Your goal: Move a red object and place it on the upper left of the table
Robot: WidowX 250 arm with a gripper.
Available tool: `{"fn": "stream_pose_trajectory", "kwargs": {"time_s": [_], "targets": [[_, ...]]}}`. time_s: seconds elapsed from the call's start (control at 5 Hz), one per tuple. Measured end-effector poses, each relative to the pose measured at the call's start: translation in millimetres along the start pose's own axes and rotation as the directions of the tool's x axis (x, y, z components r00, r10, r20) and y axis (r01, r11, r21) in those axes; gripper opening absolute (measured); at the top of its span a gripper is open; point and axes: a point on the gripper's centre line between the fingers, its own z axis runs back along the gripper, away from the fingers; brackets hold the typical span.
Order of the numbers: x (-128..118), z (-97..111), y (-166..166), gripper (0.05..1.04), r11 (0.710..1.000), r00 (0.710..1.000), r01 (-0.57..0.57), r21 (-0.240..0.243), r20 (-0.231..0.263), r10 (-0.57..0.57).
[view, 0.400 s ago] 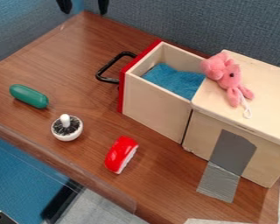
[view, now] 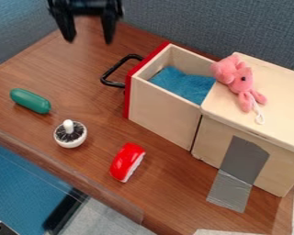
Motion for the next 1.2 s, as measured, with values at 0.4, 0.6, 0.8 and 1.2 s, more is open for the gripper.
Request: {"fn": "stream_pose_trajectory", "kwargs": {"time_s": [0.4, 0.6, 0.8, 1.2], "targets": [[-84.8, -8.3, -32.9, 1.001, 0.993, 0.990, 0.119, -0.016, -0.072, -0.120], [-113.5, -23.4, -45.1, 1.001, 0.987, 0.980, 0.161, -0.010, -0.119, -0.161], [-125.1, -42.9, -57.3, 1.001, 0.984, 0.969, 0.179, -0.009, -0.172, -0.178], [-139.2, -82.0, -52.5, 1.000, 0.985, 0.922, 0.169, 0.038, -0.358, -0.144]]}}
